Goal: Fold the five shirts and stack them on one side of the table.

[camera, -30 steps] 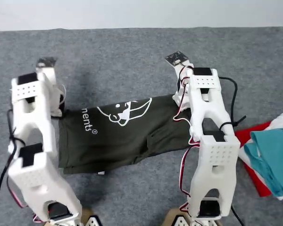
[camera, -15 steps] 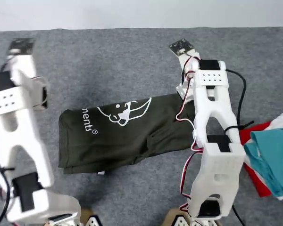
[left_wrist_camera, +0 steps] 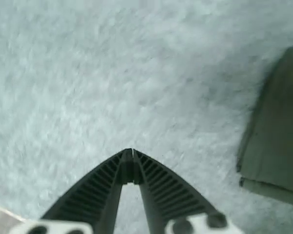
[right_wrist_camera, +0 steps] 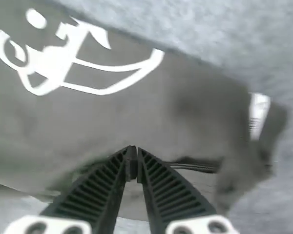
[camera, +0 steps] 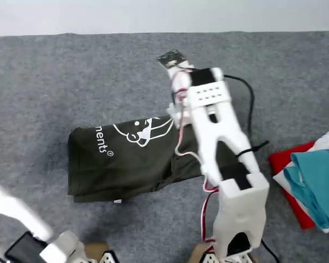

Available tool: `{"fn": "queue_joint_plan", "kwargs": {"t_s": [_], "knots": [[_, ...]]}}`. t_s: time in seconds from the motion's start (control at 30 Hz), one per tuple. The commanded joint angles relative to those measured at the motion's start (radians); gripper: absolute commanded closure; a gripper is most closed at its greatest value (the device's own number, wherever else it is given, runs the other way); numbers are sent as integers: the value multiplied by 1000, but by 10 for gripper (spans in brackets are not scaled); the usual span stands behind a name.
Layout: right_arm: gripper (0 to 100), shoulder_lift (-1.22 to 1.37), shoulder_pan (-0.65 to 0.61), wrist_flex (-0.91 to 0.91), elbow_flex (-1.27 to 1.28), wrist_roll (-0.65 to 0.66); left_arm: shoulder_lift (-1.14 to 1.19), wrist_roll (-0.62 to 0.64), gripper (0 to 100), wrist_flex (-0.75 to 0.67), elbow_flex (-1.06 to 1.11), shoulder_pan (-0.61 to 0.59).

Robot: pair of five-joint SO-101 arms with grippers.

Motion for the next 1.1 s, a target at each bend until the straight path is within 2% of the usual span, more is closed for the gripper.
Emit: {"fn": "queue_joint_plan", "kwargs": {"t_s": [0.0,0.13,0.33,0.43,0.5,0.7,1.07], "knots": [[983,-70,-102,-56,-37,-83,-41,-29,997,-41,56,-55],[983,-68,-177,-174,-37,-127,-41,-41,997,-48,101,-91],[983,-4,-298,-236,-41,-342,-41,-43,997,-48,124,-133],[976,53,-369,-254,-41,-370,-41,-52,997,-49,151,-140],[930,76,-417,-257,-48,-399,-43,-64,997,-55,170,-150],[679,151,-526,-245,-147,-534,-43,-68,997,-91,206,-187],[660,326,-679,-245,-364,-560,-43,-68,997,-91,214,-186]]}}
